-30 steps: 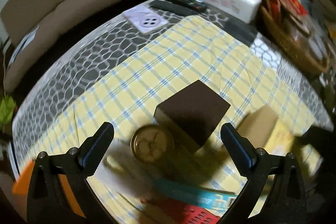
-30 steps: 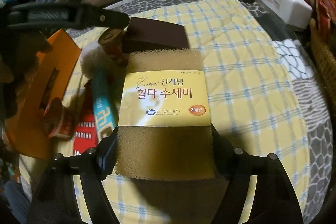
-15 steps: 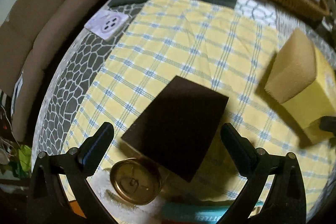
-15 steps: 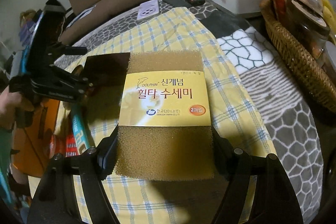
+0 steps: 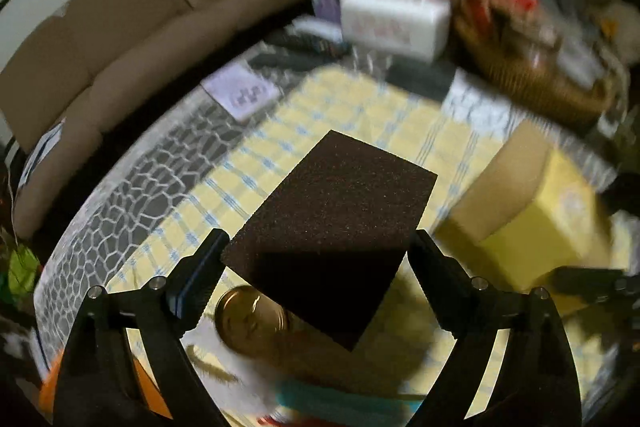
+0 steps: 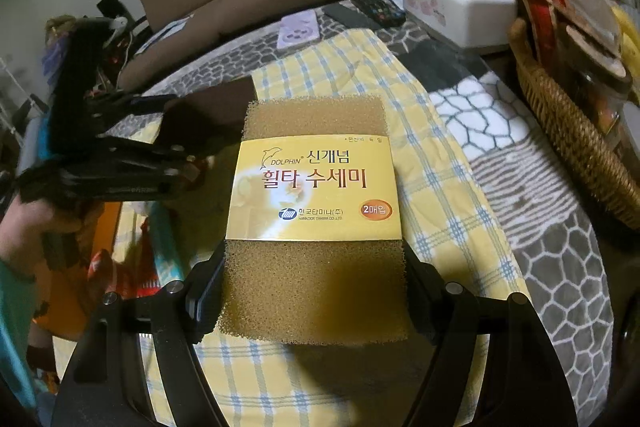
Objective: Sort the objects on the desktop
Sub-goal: 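Grasp the yellow-labelled sponge block with the right tool while the left tool grasps the brown sanding sponge, then carry the yellow sponge block and brown sanding sponge over the orange box with both tools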
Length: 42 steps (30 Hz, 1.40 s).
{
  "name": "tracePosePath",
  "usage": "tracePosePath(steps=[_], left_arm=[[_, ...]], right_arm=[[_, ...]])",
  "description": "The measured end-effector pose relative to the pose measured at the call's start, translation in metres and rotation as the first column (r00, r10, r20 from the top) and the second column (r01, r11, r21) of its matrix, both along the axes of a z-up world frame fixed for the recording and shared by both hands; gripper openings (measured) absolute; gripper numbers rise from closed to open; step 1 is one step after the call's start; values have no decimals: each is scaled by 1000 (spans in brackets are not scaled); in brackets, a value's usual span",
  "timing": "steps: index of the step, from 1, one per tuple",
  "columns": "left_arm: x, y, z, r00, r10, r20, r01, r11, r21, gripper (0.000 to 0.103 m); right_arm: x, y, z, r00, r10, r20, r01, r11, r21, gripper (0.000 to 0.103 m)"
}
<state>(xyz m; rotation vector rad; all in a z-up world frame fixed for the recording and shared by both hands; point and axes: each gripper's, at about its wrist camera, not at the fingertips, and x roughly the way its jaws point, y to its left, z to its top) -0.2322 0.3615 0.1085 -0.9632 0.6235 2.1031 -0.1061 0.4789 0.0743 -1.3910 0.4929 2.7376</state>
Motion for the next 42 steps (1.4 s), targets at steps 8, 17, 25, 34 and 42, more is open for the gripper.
tracePosePath(steps=[8, 17, 25, 34, 42], left_arm=[[42, -59, 54, 982, 182, -49, -171, 969, 180, 89], [81, -123, 87, 938, 343, -46, -325, 920, 219, 89], [112, -209, 101, 884, 467, -13, -451, 861, 236, 89], [128, -340, 91, 782, 623, 41, -609, 747, 266, 89], [128, -436, 56, 666, 730, 153, -731, 596, 331, 89]], right_arm=[[5, -23, 36, 996, 3, -93, 1, 999, 43, 77], [5, -58, 67, 989, 46, -139, -40, 998, 44, 77], [8, -109, 99, 973, 120, -197, -119, 993, 17, 77], [5, -195, 113, 937, 272, -221, -288, 956, -47, 77], [-12, -283, 95, 904, 395, -165, -410, 909, -74, 77]])
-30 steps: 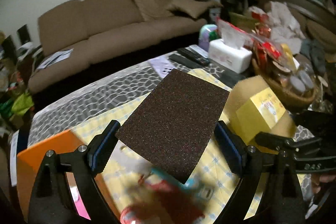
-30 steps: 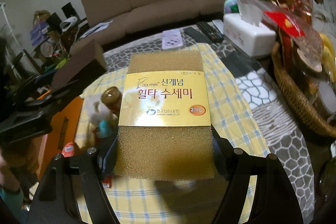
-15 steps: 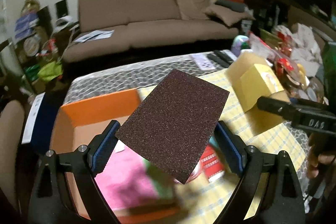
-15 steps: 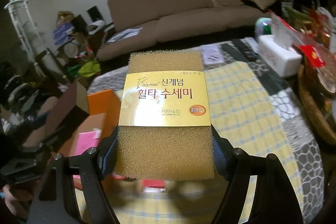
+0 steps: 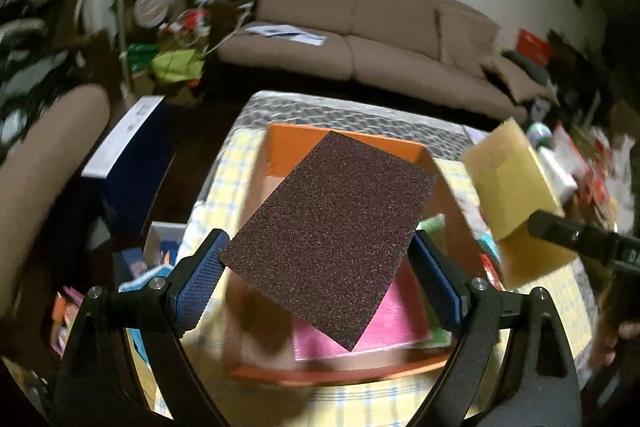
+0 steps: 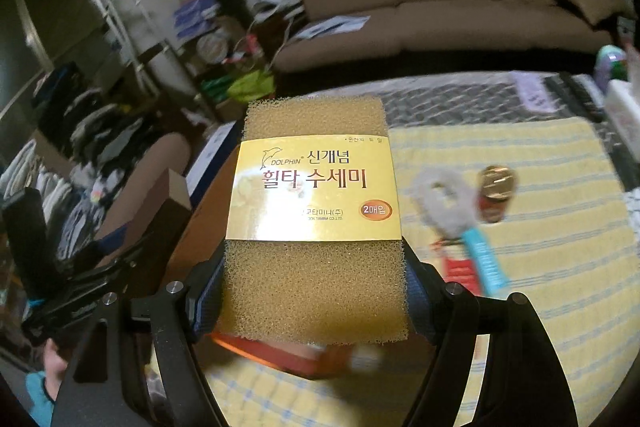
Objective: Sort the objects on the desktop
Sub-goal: 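Carry the yellow sponge block and brown sanding sponge over the orange box with both tools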
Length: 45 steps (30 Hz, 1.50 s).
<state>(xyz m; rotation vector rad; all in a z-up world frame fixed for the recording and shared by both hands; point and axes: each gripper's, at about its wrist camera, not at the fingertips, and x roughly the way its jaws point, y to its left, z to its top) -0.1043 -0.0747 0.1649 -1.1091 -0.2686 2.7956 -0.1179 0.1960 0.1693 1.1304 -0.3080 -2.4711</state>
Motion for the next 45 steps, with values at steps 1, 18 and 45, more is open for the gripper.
tracePosePath(steps=[1, 18, 45], left_arm=[[-1, -10, -6, 1000, 17, 8, -18, 999, 28, 89], [-5, -74, -24, 993, 95, 73, -105, 981, 161, 89], [0, -73, -30, 991, 83, 109, -106, 970, 219, 89]], right_arm=[[-3, -10, -4, 1000, 12, 13, -11, 1000, -8, 77], [-37, -146, -102, 962, 90, 257, -96, 995, 10, 77], [-27, -165, -115, 903, 209, 376, -205, 977, -52, 58]])
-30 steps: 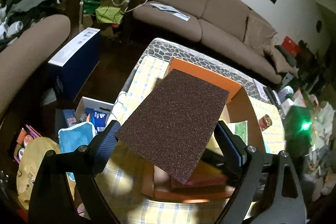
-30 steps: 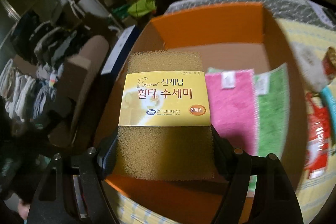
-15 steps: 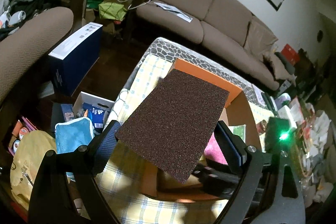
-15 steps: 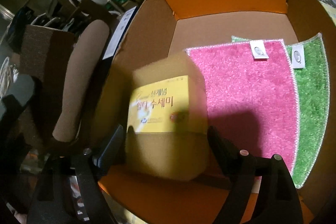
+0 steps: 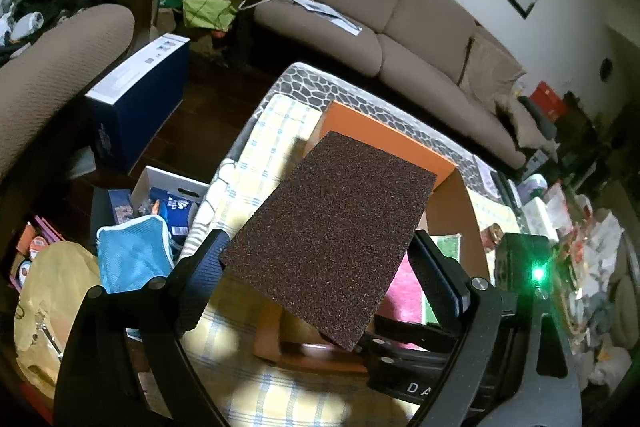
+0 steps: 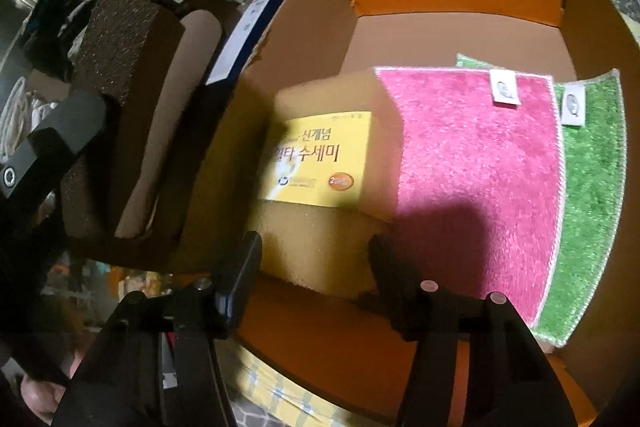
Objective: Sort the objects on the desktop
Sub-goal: 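Carry the yellow sponge block and brown sanding sponge over the orange box with both tools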
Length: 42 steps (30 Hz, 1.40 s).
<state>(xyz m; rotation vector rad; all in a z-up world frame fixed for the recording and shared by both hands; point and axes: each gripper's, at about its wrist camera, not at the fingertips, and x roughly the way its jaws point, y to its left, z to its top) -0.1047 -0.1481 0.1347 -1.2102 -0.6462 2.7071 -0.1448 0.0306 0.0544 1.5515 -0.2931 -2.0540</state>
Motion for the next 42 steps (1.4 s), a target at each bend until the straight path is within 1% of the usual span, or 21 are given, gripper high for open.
tracePosePath(steps=[5, 7, 9, 11, 14, 16, 18, 22, 26, 30, 34, 38, 42], left_arm=[[0, 11, 0, 1000, -27, 1, 27, 1000, -1, 89], [-1, 16, 0, 999, -43, 2, 43, 999, -1, 89], [-1, 25, 0, 998, -65, 2, 65, 998, -9, 89], [-1, 35, -1, 996, -87, 2, 87, 996, -26, 89], [-1, 47, -3, 994, -105, 10, 105, 993, -55, 89], [-2, 53, -7, 994, -109, 19, 111, 991, -75, 89], [-4, 59, -11, 992, -120, 27, 122, 988, -90, 89], [-9, 71, -14, 990, -137, 27, 139, 983, -121, 89], [-28, 77, -11, 989, -146, 30, 149, 976, -160, 89], [-61, 79, -8, 991, -125, 39, 130, 973, -193, 89], [-103, 89, -13, 989, -121, 82, 137, 961, -239, 89], [-130, 98, -19, 988, -112, 108, 138, 952, -274, 89], [-128, 95, -16, 988, -107, 109, 133, 955, -265, 89]], right_arm=[[-2, 10, 0, 999, -24, 33, 26, 999, -48, 59], [-1, 20, 9, 999, -46, 12, 46, 998, -35, 59], [2, 33, 25, 997, -63, -48, 63, 998, 0, 59], [7, 49, 43, 989, -84, -121, 90, 995, 45, 62], [16, 78, 70, 963, -135, -231, 161, 982, 98, 67], [19, 94, 82, 946, -161, -281, 198, 974, 108, 68], [23, 106, 88, 935, -180, -305, 220, 970, 103, 69], [20, 113, 86, 935, -188, -301, 229, 967, 108, 69], [19, 120, 82, 941, -181, -286, 223, 967, 124, 69], [21, 132, 85, 938, -180, -295, 220, 969, 109, 69], [18, 137, 86, 939, -179, -295, 218, 970, 105, 69], [13, 141, 85, 938, -182, -294, 221, 970, 103, 69], [9, 147, 84, 940, -186, -287, 222, 970, 97, 69]])
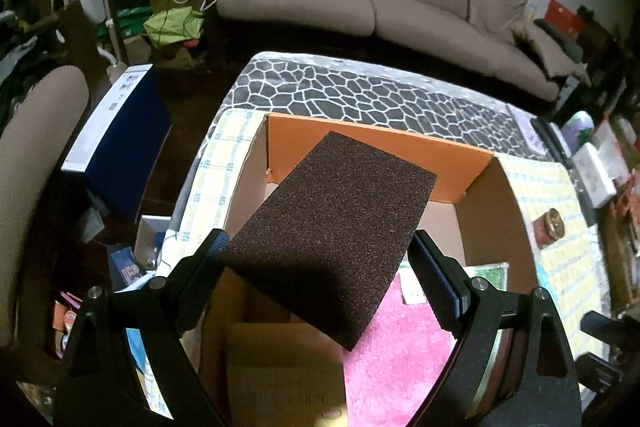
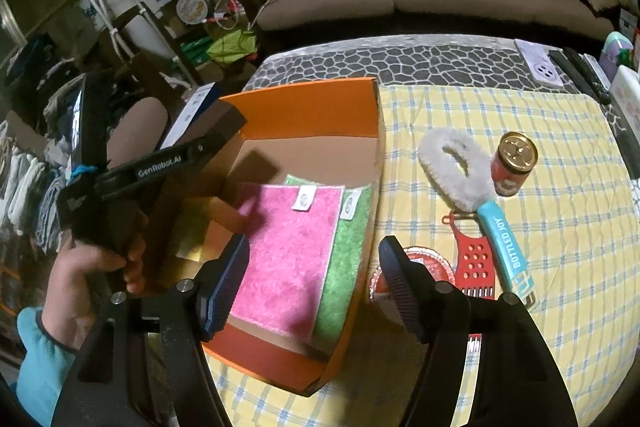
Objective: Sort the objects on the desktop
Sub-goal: 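Carry the yellow sponge block and brown sanding sponge over the orange box with both tools, then release the yellow sponge block into the box with the right tool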
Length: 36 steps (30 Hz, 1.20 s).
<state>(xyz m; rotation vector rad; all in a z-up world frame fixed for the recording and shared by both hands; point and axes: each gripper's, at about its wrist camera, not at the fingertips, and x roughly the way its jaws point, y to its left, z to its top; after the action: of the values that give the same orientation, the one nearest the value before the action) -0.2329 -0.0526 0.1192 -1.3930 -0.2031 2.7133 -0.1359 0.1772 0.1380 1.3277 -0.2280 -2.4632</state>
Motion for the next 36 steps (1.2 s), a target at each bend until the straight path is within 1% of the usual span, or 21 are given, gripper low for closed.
tracePosePath(steps=[3, 6, 9, 12, 15, 19, 23, 26, 29, 32, 36], left_arm=[[19, -8, 2, 1000, 21, 7, -21, 1000, -6, 89], [43, -18, -1, 999, 44, 22, -44, 999, 28, 89], [58, -24, -7, 998, 55, 30, -56, 997, 57, 89], [70, -20, -8, 998, 53, 32, -55, 996, 72, 89], [81, -4, -5, 999, 20, 27, -22, 996, 89, 89], [88, 29, -2, 1000, -29, -3, 29, 998, 49, 89], [89, 56, -14, 998, -47, 29, 46, 998, 41, 89], [90, 71, -25, 997, -58, 47, 57, 998, 21, 89], [91, 83, -34, 996, -62, 57, 64, 997, -31, 90], [92, 90, -41, 997, -45, 67, 52, 994, -95, 90], [95, 91, -39, 997, -50, 66, 56, 995, -80, 91]], right_arm=[[-1, 0, -1, 1000, 7, 3, -7, 1000, 0, 69], [0, -4, -1, 1000, 20, 3, -20, 1000, 4, 69], [3, -8, -1, 1000, 29, 0, -29, 1000, 3, 69], [8, -9, 1, 999, 33, -7, -33, 999, 0, 69], [10, -5, 3, 1000, 28, -12, -27, 1000, 4, 69], [8, 7, 4, 1000, 2, -11, -3, 1000, -3, 69], [7, 20, 5, 1000, -15, -10, 14, 1000, -5, 69], [6, 35, 5, 999, -40, -12, 40, 999, 2, 69], [5, 55, 4, 997, -76, -10, 76, 997, 6, 69], [5, 76, 3, 994, -111, -7, 111, 994, 4, 69], [8, 100, 1, 989, -149, -9, 149, 989, 24, 69]])
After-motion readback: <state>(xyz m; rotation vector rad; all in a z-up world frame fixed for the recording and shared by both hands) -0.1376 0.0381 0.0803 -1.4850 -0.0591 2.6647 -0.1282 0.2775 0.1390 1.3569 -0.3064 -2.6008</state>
